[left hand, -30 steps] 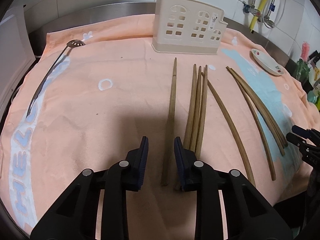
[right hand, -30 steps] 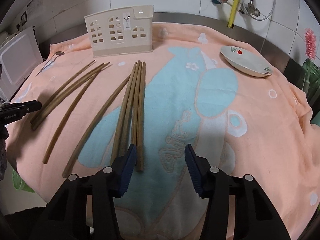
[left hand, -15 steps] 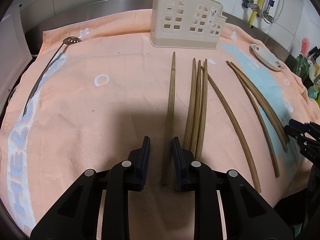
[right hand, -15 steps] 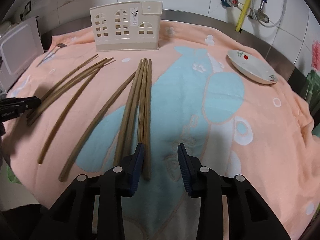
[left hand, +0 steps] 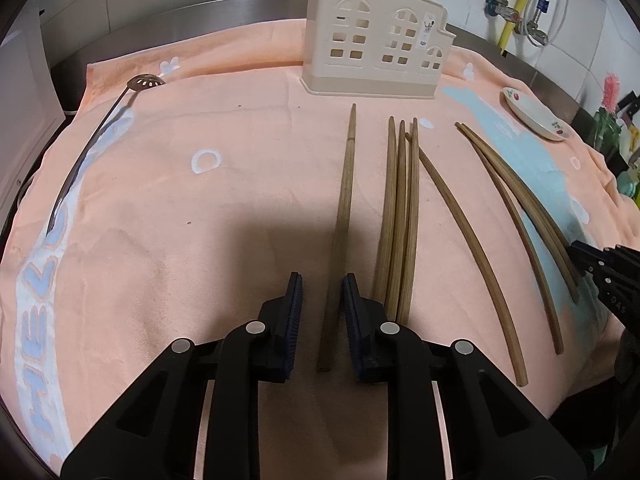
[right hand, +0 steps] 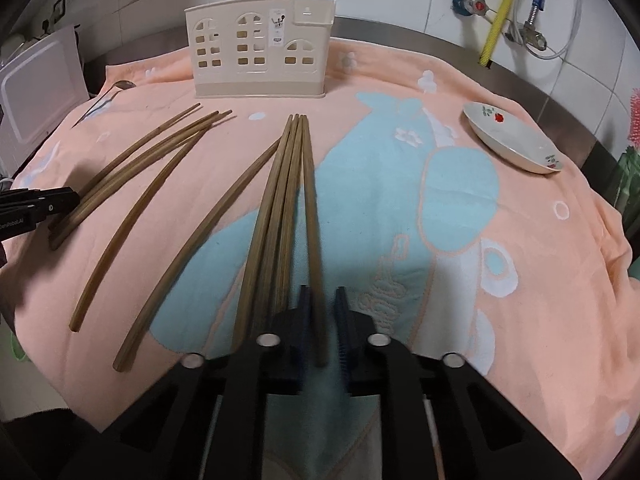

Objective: Organize utensils
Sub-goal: 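Lower the right tool onto a wooden chopstick and close its fingers, then lift the chopstick upright with the right tool toward the cream caddy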

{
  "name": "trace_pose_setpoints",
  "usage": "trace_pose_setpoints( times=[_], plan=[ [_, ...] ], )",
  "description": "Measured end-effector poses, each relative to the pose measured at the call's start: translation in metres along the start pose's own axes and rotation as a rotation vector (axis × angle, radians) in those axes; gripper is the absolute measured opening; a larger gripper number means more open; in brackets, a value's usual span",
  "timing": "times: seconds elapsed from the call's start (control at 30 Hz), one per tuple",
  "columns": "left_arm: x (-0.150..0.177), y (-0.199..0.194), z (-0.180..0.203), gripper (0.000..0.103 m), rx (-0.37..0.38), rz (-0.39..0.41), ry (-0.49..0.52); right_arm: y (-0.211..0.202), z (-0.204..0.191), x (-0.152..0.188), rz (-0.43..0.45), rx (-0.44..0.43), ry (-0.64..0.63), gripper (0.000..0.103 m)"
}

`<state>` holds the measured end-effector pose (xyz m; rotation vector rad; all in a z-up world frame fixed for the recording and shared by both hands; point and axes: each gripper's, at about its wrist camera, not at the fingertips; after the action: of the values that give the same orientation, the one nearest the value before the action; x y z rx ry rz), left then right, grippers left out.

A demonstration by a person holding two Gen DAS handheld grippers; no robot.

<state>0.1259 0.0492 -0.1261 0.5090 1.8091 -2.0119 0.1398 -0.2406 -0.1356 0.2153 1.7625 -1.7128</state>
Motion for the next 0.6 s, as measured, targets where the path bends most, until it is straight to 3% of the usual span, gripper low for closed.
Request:
trace_pose_setpoints(
  times=[0.13, 0.4, 0.6],
  plan=[
    [0.0, -0.002, 0.002, 0.012, 0.008, 0.009, 0.005, 0.0, 0.0, 0.002, 0.006, 0.002, 0.001, 0.008],
    [-0.002, 0.004, 0.005, 0.012, 0.024, 0.015, 0.014, 0.002, -0.001, 0.002, 0.018, 0.0, -0.002, 0.008],
    [-0.004, 0.006, 0.011, 0.008, -0.009, 0.015, 0.043, 0.002, 0.001, 0.002, 0.025, -0.014, 0.0, 0.008]
  ],
)
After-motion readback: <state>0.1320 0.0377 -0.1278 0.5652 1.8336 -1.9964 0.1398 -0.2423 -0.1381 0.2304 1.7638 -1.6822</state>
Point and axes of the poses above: each gripper's, at about its wrist camera, not at the fingertips, and y roughly the way its jaws point, z to its right, x to its underside, and after that the axes turned 6 degrees about -z, right-handed
